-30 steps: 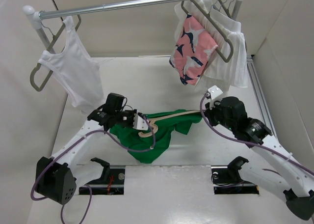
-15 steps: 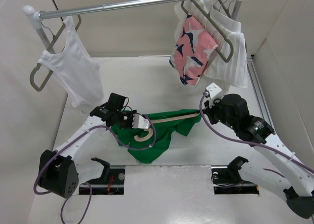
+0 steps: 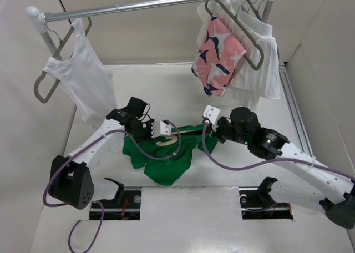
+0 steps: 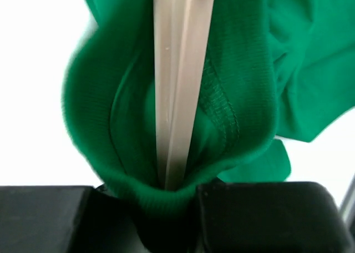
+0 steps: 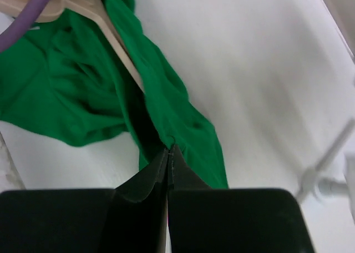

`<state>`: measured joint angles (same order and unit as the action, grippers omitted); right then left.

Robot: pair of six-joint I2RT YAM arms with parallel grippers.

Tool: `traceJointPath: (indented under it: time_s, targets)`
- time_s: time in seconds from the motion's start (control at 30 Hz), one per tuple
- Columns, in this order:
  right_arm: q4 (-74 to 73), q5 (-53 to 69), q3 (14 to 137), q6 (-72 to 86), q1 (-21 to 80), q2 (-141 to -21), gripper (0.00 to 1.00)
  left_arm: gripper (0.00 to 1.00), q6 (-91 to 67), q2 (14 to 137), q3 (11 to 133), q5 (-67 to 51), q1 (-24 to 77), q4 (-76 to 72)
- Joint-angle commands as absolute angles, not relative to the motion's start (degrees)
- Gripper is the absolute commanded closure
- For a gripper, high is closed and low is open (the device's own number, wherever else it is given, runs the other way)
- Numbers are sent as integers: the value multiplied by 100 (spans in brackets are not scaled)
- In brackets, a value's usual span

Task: Place the t-shirt on the hanger
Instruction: Place tshirt on hanger

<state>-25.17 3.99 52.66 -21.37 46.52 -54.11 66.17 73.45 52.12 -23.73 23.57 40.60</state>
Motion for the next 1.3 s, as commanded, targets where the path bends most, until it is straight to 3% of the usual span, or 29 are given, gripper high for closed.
traceJointPath:
  time_s: [0.0, 0.03, 0.07, 0.17, 0.2, 0.3, 0.47, 0.67, 0.97, 1.07, 1.17, 1.2, 1.27]
  targets:
    - [-1258, 1089, 5292, -2566, 4790, -5747, 100, 100, 6626, 7242, 5940, -3004, 2373, 4868]
    - [-1170, 1151, 5291, -2566, 4790, -5800, 100, 100, 6627, 7190, 6046, -3354, 2373, 5052]
    - [-1108, 1230, 5230, -2662, 4790, -5853, 93, 100, 6714, 7189, 6125, -3497, 2373, 5141]
    - [-1247, 1362, 5404, -3005, 4790, -6029, 47, 100, 6970, 7076, 6258, -3700, 2443, 5370]
    - [-1492, 1362, 5536, -3110, 4790, -6029, 42, 100, 7083, 7075, 6258, -3700, 2522, 5475]
    - [-1687, 1415, 6019, -3427, 4790, -5942, 34, 100, 7277, 7127, 6258, -3700, 2584, 5643]
    - [-2152, 1791, 6424, -3971, 4790, -6116, 31, 100, 7400, 7181, 6380, -3929, 2584, 5757]
    - [-2540, 3988, 6250, -4518, 4790, -6635, 35, 100, 7505, 7233, 6513, -4122, 2584, 5967]
    - [-1943, 4341, 5968, -4403, 4790, -7083, 53, 100, 7419, 7181, 6460, -4228, 2584, 5906]
    - [-1811, 4036, 5916, -4035, 4790, -7225, 65, 100, 7418, 7181, 6460, -4288, 2584, 5906]
    - [-1863, 3395, 5845, -3868, 4790, -7277, 85, 100, 7365, 7181, 6521, -4700, 2147, 5906]
    - [-1863, 3340, 5793, -3806, 4790, -7277, 85, 100, 7365, 7181, 6521, -4833, 2014, 5906]
    - [-2030, 3262, 5714, -3658, 4624, -7164, 96, 100, 7635, 7250, 6644, -5070, 1707, 6116]
